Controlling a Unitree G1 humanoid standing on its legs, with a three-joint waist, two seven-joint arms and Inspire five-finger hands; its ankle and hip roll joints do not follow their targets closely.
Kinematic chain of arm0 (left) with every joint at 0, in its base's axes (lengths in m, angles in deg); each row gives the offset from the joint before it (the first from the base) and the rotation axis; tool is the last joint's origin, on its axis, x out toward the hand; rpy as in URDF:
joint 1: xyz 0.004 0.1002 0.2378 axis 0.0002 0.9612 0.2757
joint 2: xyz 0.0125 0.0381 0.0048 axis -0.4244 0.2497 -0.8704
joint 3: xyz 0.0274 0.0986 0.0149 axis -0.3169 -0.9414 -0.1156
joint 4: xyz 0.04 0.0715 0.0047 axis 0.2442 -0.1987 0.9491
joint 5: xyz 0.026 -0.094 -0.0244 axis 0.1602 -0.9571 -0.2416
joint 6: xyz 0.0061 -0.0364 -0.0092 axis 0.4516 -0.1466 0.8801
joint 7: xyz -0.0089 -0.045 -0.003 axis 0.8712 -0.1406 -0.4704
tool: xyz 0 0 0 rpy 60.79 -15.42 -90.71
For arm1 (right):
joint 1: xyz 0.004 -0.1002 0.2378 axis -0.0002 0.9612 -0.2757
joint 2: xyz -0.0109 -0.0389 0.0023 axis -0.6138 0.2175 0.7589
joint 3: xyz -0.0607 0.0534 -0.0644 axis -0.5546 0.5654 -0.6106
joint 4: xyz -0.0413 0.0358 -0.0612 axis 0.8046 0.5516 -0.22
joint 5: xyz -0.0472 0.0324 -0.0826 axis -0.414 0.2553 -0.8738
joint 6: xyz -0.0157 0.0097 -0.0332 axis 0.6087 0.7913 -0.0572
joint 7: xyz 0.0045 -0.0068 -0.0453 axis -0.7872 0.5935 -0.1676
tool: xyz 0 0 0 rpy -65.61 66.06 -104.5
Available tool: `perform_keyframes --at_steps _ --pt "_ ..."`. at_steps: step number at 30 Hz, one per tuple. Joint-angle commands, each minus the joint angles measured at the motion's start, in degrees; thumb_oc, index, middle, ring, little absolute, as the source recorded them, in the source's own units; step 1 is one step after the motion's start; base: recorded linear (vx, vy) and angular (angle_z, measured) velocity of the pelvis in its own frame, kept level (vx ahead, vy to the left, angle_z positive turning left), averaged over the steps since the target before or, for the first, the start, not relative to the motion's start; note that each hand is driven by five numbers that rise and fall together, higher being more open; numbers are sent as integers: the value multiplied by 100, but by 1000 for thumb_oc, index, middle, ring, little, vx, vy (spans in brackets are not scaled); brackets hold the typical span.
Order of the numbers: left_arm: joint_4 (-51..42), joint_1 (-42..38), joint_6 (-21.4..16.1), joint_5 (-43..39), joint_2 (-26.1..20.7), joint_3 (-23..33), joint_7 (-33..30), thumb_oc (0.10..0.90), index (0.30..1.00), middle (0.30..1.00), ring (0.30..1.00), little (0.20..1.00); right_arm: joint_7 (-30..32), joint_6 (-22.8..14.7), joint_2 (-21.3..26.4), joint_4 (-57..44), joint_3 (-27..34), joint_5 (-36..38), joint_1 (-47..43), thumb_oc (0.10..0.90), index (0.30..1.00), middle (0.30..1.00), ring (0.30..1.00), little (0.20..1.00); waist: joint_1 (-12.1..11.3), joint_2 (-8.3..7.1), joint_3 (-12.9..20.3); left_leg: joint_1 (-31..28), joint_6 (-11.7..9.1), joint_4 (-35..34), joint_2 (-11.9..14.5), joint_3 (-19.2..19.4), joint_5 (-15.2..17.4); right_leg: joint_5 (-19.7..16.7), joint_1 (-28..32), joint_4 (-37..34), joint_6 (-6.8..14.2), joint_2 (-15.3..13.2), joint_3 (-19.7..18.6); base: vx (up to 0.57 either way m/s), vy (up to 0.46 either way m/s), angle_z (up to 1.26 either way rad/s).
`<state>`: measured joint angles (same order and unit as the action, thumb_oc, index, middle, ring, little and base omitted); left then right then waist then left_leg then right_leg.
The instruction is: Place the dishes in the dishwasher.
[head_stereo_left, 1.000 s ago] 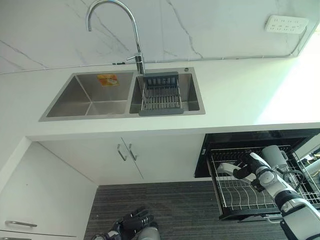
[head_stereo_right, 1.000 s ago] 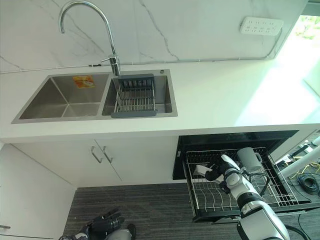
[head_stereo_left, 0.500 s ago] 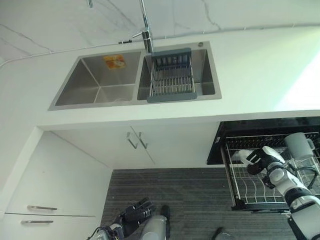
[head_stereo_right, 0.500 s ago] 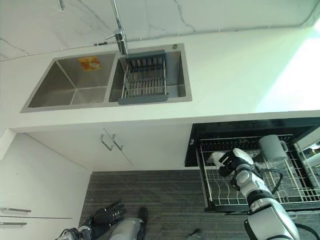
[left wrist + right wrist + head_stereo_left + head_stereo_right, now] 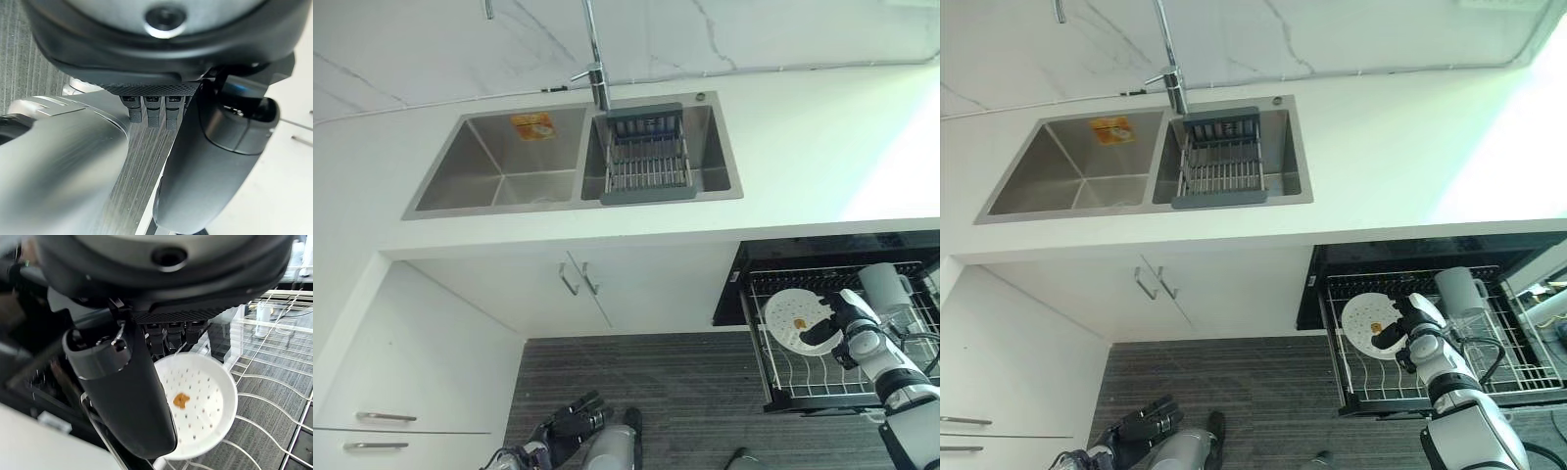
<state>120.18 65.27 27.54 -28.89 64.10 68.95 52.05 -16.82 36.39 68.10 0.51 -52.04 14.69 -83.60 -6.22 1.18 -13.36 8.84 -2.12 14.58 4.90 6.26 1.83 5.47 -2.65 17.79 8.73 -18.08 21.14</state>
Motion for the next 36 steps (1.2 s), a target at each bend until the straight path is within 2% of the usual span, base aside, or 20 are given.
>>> perform_keyframes --at_steps 1,3,6,10,13,15,17,20,23,25,27,32,36 --pt "-184 83 18 103 -6 -169 163 800 900 900 900 900 -478 -40 564 -278 29 549 -260 800 900 900 900 900 -78 -44 308 -326 -204 261 418 269 765 -19 -256 -60 -14 154 -254 -9 -26 -12" --pt "-212 127 80 166 -52 -72 141 800 900 900 900 900 -966 180 684 -545 201 1154 -136 800 900 900 900 900 -24 -156 300 -377 -216 261 470 310 773 -12 -241 -60 -25 206 -299 -11 -37 -21" --pt "-254 248 142 294 -61 124 97 800 900 900 900 900 -1322 458 889 -1204 685 1530 255 800 900 900 900 900 111 -294 280 -464 -234 261 561 405 788 2 -216 -60 -43 297 -387 -11 -39 -25" --pt "-297 406 103 338 -53 358 -46 800 900 900 900 900 -1457 865 1129 -2348 1166 1900 787 800 900 900 900 900 305 -403 284 -531 -254 261 645 504 807 16 -221 -60 -59 388 -506 -9 -13 -26" --pt "-204 530 135 349 -20 612 -88 800 900 900 900 900 -1260 1062 1155 -3016 1719 2340 1263 800 900 900 900 900 481 -473 300 -593 -255 261 701 595 846 52 -216 -60 -78 471 -627 8 -9 -30" --pt "-24 573 81 476 38 737 -67 800 900 900 900 900 -1239 1159 1156 -3325 2152 2250 1643 800 900 900 900 900 619 -509 327 -631 -269 261 764 704 861 82 -217 -60 -91 526 -697 21 -6 -42" --pt "78 678 -45 461 130 905 -49 800 900 900 900 900 -1471 1353 1188 -3727 2648 2034 2225 800 900 900 900 900 800 -537 360 -667 -286 261 826 834 864 103 -229 -60 -97 572 -786 19 13 -16" --pt "96 755 -130 422 167 1044 -19 800 900 900 900 900 -1588 1612 1172 -3966 3058 2159 2655 800 900 900 900 900 895 -564 371 -699 -296 261 854 910 870 100 -232 -60 -94 589 -832 17 6 -32" --pt "97 777 -132 495 184 1222 18 800 900 900 900 900 -1421 1774 1077 -3986 3527 1820 3096 800 900 900 900 900 1019 -596 377 -716 -311 261 884 993 881 97 -247 -60 -84 614 -901 8 -10 -18" --pt "80 778 -130 511 168 1250 23 800 900 900 900 900 -1379 1859 1099 -3895 3673 1815 3299 800 900 900 900 900 1057 -603 372 -709 -309 261 890 1013 885 86 -266 -60 -79 622 -915 -9 -17 -9" --pt "112 773 -130 461 145 1286 27 800 900 900 900 900 -1361 2018 1034 -3833 3780 2265 3392 800 900 900 900 900 1094 -599 373 -711 -311 261 897 1035 891 87 -277 -60 -79 635 -938 -1 -8 -4" --pt "118 757 -43 489 142 1385 33 800 900 900 900 900 -1613 2253 662 -3654 3675 2117 3483 800 900 900 900 900 1099 -580 382 -723 -316 261 903 1067 892 101 -267 -60 -77 635 -943 2 -2 1" --pt "250 616 -75 611 130 1222 58 800 900 900 900 900 -1427 1945 333 -2441 3081 2008 3163 800 900 900 900 900 945 -556 379 -742 -303 261 886 1039 900 102 -216 -60 -77 605 -847 5 -11 2"
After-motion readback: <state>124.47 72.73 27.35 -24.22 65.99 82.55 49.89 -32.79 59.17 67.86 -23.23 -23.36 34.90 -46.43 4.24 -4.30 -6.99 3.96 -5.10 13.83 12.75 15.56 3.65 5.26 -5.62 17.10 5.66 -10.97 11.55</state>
